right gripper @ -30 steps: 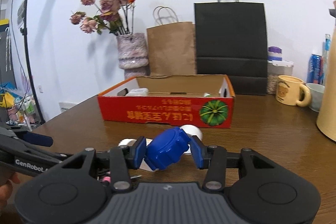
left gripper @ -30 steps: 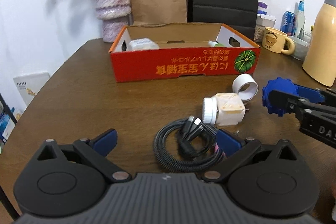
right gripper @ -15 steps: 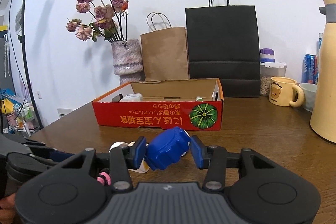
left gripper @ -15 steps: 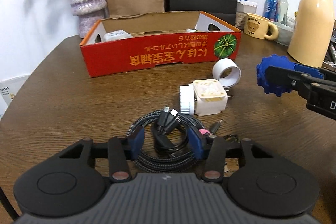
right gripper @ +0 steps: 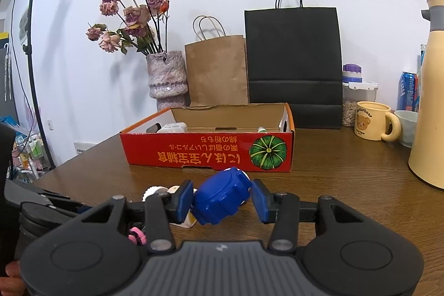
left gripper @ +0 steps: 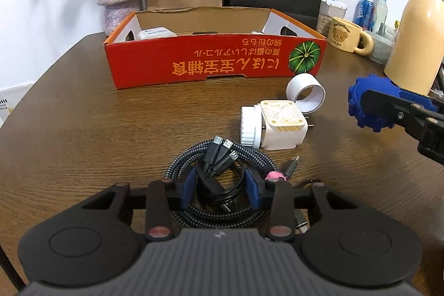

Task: Organize rigid objects
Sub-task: 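Carry the black cable and blue cap over the red box with both grippers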

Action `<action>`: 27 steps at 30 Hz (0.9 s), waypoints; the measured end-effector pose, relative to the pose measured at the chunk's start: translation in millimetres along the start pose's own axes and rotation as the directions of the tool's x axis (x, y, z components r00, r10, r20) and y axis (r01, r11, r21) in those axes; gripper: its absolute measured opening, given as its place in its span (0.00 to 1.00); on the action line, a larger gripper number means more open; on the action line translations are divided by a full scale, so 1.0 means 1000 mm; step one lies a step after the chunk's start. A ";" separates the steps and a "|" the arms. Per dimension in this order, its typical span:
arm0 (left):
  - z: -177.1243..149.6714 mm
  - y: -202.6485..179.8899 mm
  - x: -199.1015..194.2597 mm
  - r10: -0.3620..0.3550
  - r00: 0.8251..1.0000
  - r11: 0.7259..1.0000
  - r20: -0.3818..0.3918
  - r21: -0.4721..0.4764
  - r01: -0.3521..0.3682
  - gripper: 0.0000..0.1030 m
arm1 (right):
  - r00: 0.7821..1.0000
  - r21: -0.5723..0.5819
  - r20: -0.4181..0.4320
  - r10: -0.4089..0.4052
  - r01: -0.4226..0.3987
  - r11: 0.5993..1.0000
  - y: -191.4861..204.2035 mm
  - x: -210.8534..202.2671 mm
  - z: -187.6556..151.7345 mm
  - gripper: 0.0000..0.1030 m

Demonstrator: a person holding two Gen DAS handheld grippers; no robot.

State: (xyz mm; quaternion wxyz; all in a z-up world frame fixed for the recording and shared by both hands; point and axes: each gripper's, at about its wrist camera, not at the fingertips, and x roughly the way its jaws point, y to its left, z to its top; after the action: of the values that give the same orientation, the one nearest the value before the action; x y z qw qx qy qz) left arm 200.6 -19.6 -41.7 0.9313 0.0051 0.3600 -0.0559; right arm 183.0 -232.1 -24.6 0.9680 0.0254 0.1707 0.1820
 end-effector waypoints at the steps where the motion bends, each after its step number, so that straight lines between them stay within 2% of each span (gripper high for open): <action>1: -0.001 0.000 -0.001 0.001 1.000 1.000 0.003 0.000 -0.001 0.38 | 1.000 -0.001 0.002 0.000 0.000 1.000 0.000 0.000 0.000 0.44; 15: 0.007 0.004 -0.035 0.003 0.994 0.999 0.109 -0.047 0.002 0.36 | 1.000 -0.002 0.005 -0.021 0.021 1.000 0.004 0.003 -0.001 0.44; 27: 0.045 0.011 -0.061 0.031 0.980 0.997 0.198 -0.069 -0.018 0.36 | 0.998 -0.011 0.054 -0.015 0.015 1.000 0.017 0.000 0.025 0.44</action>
State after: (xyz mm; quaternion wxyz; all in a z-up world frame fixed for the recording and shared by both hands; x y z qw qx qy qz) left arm 187.0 -4.6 32.6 0.9628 -0.0271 0.2668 -0.0328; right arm 185.3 -215.8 1.2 0.9737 0.0236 0.1438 0.1750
